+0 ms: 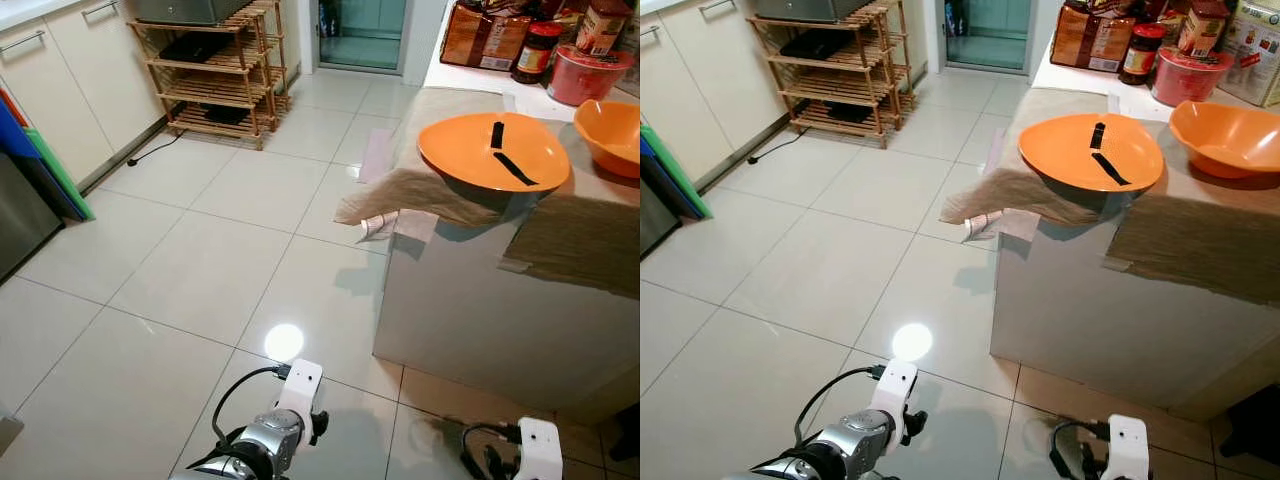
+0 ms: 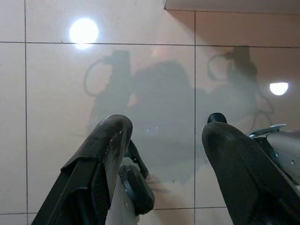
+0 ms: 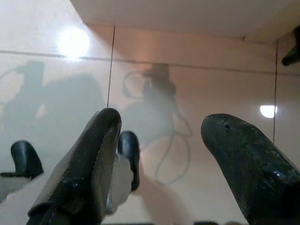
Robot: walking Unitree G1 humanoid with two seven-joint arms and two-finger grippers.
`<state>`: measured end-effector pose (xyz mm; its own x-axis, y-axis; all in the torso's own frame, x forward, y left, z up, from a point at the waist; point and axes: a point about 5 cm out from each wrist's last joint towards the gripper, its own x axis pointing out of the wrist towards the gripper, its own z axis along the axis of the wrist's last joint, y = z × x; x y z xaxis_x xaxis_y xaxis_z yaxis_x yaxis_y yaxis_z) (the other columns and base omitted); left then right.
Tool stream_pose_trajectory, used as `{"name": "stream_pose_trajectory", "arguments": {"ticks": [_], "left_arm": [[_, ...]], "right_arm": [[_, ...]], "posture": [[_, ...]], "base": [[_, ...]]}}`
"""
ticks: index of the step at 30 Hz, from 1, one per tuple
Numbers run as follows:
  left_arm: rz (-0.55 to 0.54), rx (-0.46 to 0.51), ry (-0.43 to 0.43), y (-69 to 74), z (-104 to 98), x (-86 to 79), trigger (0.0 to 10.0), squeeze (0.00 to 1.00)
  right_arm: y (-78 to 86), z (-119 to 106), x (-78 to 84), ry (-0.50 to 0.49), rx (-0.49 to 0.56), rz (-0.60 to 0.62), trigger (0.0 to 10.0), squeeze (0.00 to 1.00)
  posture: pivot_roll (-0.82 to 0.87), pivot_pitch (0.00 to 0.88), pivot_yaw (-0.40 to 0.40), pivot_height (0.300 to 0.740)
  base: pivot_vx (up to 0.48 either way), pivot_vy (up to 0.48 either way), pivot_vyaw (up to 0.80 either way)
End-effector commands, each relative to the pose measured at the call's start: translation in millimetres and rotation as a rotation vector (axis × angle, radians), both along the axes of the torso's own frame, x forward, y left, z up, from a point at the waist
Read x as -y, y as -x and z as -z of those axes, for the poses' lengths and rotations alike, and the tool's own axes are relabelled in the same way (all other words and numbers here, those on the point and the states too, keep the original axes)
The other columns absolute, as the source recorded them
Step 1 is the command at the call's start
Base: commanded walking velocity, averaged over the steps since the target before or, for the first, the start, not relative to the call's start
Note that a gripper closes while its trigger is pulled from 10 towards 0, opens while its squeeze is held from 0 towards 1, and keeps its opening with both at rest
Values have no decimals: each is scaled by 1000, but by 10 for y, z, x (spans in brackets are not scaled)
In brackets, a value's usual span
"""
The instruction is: Setting the table
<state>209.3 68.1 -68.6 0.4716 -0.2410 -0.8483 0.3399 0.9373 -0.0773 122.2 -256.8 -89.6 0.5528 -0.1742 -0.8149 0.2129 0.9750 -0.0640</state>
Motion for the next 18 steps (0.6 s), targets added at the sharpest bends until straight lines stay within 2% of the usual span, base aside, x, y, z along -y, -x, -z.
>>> {"name": "stream_pose_trajectory", "arguments": {"ticks": [1,4,7,10,15,18], "left_arm": [[-6,12,-7,-17,-9,-1,10000,0],[-10,16,-13,-18,-8,-8,10000,0],[-32,13,18,-13,-8,3,10000,0],[10,53,-18,-45,-25,-5,10000,0],[-29,32,-3,-31,-16,-10,10000,0],[7,51,-34,-46,-22,-21,10000,0]], "right_arm": [[52,8,22,-12,-1,24,10000,0],[41,6,19,-16,1,19,10000,0],[7,0,11,-18,3,19,10000,0],[10,8,4,-48,-5,43,10000,0],[12,4,18,-45,-7,35,10000,0],[-3,4,-7,-41,-3,11,10000,0]], "posture": [[-106,0,63,740],[-105,0,63,740],[-101,0,60,740],[-99,0,56,740],[-93,0,49,740],[-93,0,52,740]], "base": [[0,0,0],[0,0,0],[0,0,0],[0,0,0],[0,0,0],[0,0,0]]}}
